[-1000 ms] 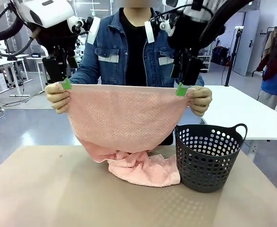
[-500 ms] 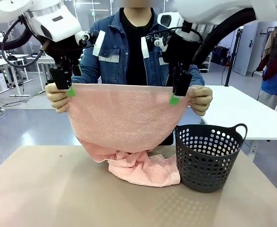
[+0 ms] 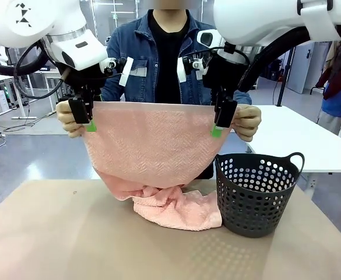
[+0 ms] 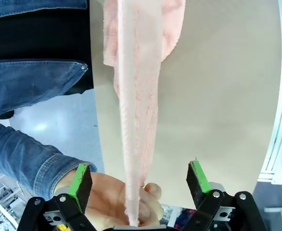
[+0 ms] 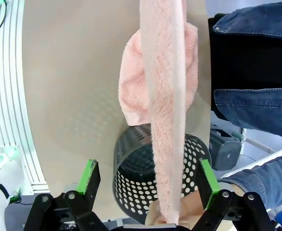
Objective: Fold the towel.
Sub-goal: Grab the top end of the 100 cm Hotel Towel extended by the human.
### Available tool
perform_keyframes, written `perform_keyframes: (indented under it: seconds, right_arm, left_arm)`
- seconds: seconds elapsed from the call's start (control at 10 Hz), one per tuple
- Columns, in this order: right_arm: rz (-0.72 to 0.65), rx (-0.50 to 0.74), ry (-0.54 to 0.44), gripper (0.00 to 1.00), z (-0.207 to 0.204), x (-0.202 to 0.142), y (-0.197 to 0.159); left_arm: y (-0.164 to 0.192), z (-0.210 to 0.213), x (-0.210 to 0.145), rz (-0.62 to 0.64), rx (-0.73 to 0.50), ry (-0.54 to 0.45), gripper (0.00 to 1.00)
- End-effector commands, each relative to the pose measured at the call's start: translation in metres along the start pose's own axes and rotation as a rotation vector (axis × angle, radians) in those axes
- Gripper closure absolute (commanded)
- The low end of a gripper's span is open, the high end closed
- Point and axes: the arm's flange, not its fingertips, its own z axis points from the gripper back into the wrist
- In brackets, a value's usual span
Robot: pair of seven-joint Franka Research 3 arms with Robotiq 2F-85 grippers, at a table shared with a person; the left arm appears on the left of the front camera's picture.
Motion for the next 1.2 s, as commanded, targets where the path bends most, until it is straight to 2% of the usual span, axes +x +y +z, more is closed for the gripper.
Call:
perform_keyframes:
  seconds: [0.0,0.1,0.2,0.3,0.4,0.5,0.6,0.7,0.8,0.9,1.0,1.1]
  right_arm:
    - [-0.028,-0.027,0.024,0.00,-0.0078,-0.0061,-0.0009]
    - [-0.028,-0.032,0.014,0.00,-0.0098,-0.0070,-0.0004]
    - [-0.033,-0.041,0.004,0.00,-0.0111,-0.0074,-0.0004]
    - [-0.034,-0.043,-0.004,0.00,-0.0111,-0.0078,-0.0006]
    - [-0.029,-0.045,-0.018,0.31,-0.0094,-0.0090,-0.0010]
    - [-0.029,-0.046,-0.024,0.60,-0.0081,-0.0099,-0.0012]
    - [-0.027,-0.048,-0.020,0.91,-0.0071,-0.0097,-0.0011]
    - [-0.025,-0.051,-0.019,1.00,-0.0061,-0.0088,-0.0012]
    - [-0.025,-0.054,-0.015,1.00,-0.0053,-0.0080,-0.0015]
    - [-0.032,-0.056,-0.008,1.00,-0.0050,-0.0081,-0.0018]
    - [-0.035,-0.057,-0.012,0.95,-0.0050,-0.0087,-0.0023]
    - [-0.036,-0.058,-0.015,1.00,-0.0050,-0.0089,-0.0028]
  left_arm:
    - [-0.0038,-0.0048,0.0033,0.026,0.004,-0.008,0.00]
    - [-0.0045,-0.0044,0.0024,0.035,-0.005,-0.013,0.00]
    - [-0.0052,-0.0049,0.0028,0.036,-0.015,-0.023,0.05]
    - [-0.0058,-0.0062,0.0033,0.040,-0.019,-0.020,0.59]
    - [-0.0055,-0.0063,0.0028,0.046,-0.022,-0.021,0.65]
    - [-0.0055,-0.0040,0.0019,0.046,-0.020,-0.024,1.00]
    - [-0.0054,-0.0019,0.0015,0.048,-0.015,-0.027,1.00]
    - [-0.0050,-0.0010,0.0017,0.051,-0.015,-0.028,1.00]
    - [-0.0047,-0.0006,0.0021,0.050,-0.016,-0.027,0.85]
    - [-0.0044,-0.0007,0.0023,0.050,-0.019,-0.025,0.96]
    - [-0.0044,-0.0013,0.0016,0.049,-0.024,-0.021,1.00]
    - [-0.0043,-0.0012,0.0010,0.048,-0.026,-0.018,1.00]
